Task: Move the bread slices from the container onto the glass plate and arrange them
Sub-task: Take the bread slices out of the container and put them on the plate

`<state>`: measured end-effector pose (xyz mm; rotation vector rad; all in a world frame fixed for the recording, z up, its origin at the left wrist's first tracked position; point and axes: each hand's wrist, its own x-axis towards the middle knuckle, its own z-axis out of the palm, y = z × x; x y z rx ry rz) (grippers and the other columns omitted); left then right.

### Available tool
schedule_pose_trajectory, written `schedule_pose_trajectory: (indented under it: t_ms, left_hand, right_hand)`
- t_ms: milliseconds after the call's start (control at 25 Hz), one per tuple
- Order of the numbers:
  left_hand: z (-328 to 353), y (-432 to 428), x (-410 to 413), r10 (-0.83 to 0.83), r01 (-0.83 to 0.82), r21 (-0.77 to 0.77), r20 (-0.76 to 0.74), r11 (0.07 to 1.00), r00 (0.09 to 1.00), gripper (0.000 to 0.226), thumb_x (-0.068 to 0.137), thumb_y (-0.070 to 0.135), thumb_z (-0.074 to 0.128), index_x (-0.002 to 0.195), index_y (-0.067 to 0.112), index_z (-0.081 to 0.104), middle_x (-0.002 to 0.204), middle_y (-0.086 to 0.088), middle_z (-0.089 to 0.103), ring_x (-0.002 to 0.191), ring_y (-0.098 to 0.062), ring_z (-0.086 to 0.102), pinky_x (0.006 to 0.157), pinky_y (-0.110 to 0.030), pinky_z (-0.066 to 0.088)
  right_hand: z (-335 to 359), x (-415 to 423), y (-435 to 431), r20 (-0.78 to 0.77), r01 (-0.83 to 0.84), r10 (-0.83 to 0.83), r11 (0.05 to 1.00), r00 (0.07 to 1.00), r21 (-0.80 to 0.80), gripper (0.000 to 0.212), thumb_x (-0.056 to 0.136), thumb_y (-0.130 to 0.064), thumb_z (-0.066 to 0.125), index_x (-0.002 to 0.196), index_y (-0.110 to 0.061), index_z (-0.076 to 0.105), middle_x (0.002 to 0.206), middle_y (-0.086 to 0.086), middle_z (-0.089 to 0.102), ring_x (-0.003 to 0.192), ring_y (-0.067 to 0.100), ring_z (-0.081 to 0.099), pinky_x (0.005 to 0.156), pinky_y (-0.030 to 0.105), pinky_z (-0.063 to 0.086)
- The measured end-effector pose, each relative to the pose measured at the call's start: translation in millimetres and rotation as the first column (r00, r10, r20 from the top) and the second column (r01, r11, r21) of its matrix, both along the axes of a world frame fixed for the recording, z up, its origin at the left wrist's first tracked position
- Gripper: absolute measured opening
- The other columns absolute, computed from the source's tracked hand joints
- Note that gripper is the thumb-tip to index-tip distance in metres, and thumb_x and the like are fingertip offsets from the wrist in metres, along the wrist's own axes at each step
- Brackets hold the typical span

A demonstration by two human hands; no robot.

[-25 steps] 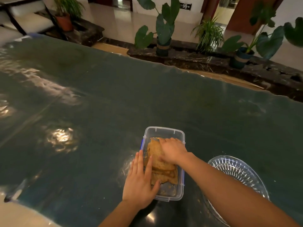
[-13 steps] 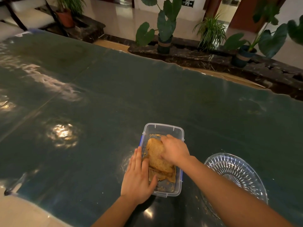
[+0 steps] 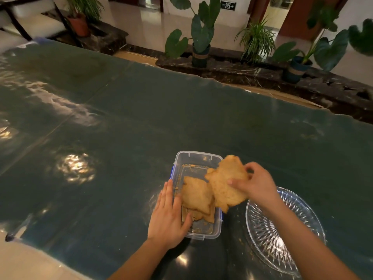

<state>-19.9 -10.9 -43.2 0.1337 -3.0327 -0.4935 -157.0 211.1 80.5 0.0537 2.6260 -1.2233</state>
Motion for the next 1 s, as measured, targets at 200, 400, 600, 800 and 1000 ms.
schedule_pose_trajectory:
  t_ms: [200, 400, 600, 800, 1000]
  left_hand:
    - [3, -1, -1, -0.002, 0.002, -0.004, 0.023, 1.0, 1.0, 0.064, 0.094, 0.059, 0.034, 0.145, 0.02, 0.035, 0.164, -0.015, 0.001, 0.151, -0.024, -0.006, 0.122, -0.043, 0.012]
    - [6, -1, 0, -0.009, 0.009, 0.007, 0.034, 1.0, 0.999, 0.069, 0.095, 0.061, 0.033, 0.153, 0.027, 0.02, 0.165, -0.012, -0.003, 0.151, -0.023, -0.008, 0.121, -0.042, 0.011]
    - [8, 0, -1, -0.014, 0.015, -0.005, 0.046, 1.0, 0.999, 0.07, 0.094, 0.062, 0.032, 0.154, 0.029, 0.016, 0.165, -0.011, -0.005, 0.151, -0.023, -0.009, 0.121, -0.042, 0.01]
    - [9, 0, -1, -0.013, 0.014, -0.02, 0.051, 1.0, 0.999, 0.07, 0.094, 0.062, 0.031, 0.154, 0.028, 0.017, 0.165, -0.011, -0.005, 0.151, -0.023, -0.01, 0.121, -0.041, 0.009]
    - [9, 0, -1, -0.016, 0.017, -0.024, 0.048, 1.0, 0.999, 0.07, 0.095, 0.06, 0.032, 0.154, 0.026, 0.016, 0.165, -0.013, -0.005, 0.151, -0.023, -0.011, 0.121, -0.039, 0.005]
  right_hand:
    - [-1, 22, 105, 0.133, 0.269, -0.244, 0.938, 0.961, -0.217, 0.054, 0.057, -0.03, 0.087, 0.101, -0.019, 0.059, 0.099, 0.006, 0.07, 0.076, 0.021, 0.072, 0.057, 0.034, 0.058]
    - [-39, 37, 174, 0.355, 0.297, -0.24, 0.948, 0.904, -0.114, 0.059, 0.06, -0.03, 0.083, 0.109, -0.011, 0.057, 0.109, 0.013, 0.065, 0.092, 0.035, 0.067, 0.074, 0.046, 0.057]
    - [-69, 39, 178, 0.257, 0.109, -0.155, 0.977, 0.954, 0.186, 0.027, 0.076, -0.017, 0.078, 0.097, -0.011, 0.063, 0.1, 0.013, 0.069, 0.079, 0.022, 0.065, 0.068, 0.04, 0.055]
    - [-69, 41, 165, 0.091, 0.085, -0.141, 0.886, 0.986, 0.455, 0.048, 0.079, -0.022, 0.075, 0.123, -0.013, 0.058, 0.118, 0.012, 0.066, 0.1, 0.031, 0.063, 0.09, 0.047, 0.051]
    - [-41, 34, 105, -0.127, 0.037, 0.008, 0.938, 0.992, 0.345, 0.041, 0.082, -0.026, 0.072, 0.12, -0.018, 0.062, 0.119, 0.005, 0.065, 0.106, 0.024, 0.061, 0.09, 0.04, 0.049]
